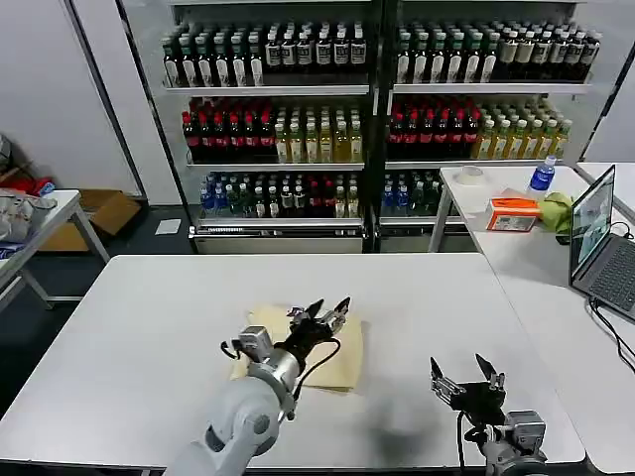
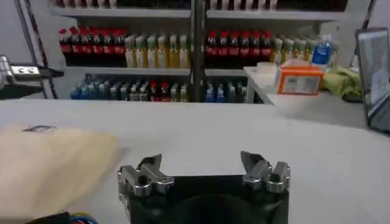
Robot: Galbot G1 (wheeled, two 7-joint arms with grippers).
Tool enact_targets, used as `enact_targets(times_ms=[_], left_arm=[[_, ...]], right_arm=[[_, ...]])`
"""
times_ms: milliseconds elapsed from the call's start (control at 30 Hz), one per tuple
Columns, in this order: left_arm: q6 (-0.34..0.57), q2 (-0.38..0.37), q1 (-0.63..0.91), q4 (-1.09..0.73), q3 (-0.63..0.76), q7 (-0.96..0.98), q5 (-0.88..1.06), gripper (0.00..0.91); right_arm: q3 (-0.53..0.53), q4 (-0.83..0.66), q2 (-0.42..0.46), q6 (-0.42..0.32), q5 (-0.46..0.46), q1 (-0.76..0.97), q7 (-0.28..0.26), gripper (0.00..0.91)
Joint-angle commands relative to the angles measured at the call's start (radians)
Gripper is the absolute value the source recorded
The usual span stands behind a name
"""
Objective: Fold and organize the clothes.
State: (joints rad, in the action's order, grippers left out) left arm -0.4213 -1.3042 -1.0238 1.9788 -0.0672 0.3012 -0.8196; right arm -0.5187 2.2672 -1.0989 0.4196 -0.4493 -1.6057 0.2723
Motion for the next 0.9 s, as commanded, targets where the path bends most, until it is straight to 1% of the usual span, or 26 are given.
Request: enact_targets(times_ms=[33,67,133,200,233,367,467,600,733,900], left_arm=[[0.074,0.104,-0.234,0.198,-0.319,-0.077,0.198,0.907],[0.087,0.111,-0.284,0.204,-0.378,-0.083,0.24,0.907],[0.108,0.117,-0.359,0.21,-0.44,-0.095,0.318,0.907],[0.142,0.118,-0.41,0.212,-0.496,-0.107,0.365,0.907],[0.155,0.116,-0.444,0.214,-0.517,-0.113,0.394,0.907],[0.19,0.111,-0.508,0.23,-0.588,-0.132,0.418,0.907],[0.202,0.108,-0.527,0.233,-0.61,-0.137,0.424,0.907],[0.206,0.097,-0.544,0.244,-0.617,-0.145,0.431,0.907],[0.207,0.082,-0.553,0.253,-0.618,-0.151,0.436,0.907],[0.206,0.08,-0.559,0.26,-0.617,-0.164,0.438,0.907]], right_arm=[[0.033,-0.019,-0.003,-0.118,0.103,0.034,-0.024,0.907],[0.043,-0.023,-0.007,-0.129,0.107,0.041,-0.024,0.907],[0.056,-0.032,-0.018,-0.144,0.108,0.052,-0.027,0.907],[0.068,-0.042,-0.027,-0.187,0.118,0.056,-0.031,0.907],[0.071,-0.042,-0.031,-0.195,0.132,0.056,-0.035,0.907],[0.082,-0.033,-0.041,-0.207,0.156,0.056,-0.04,0.907],[0.086,-0.033,-0.046,-0.207,0.163,0.06,-0.03,0.907],[0.08,-0.026,-0.05,-0.206,0.185,0.054,-0.029,0.907],[0.076,-0.016,-0.053,-0.205,0.185,0.045,-0.03,0.907],[0.077,-0.013,-0.059,-0.2,0.183,0.044,-0.032,0.907]])
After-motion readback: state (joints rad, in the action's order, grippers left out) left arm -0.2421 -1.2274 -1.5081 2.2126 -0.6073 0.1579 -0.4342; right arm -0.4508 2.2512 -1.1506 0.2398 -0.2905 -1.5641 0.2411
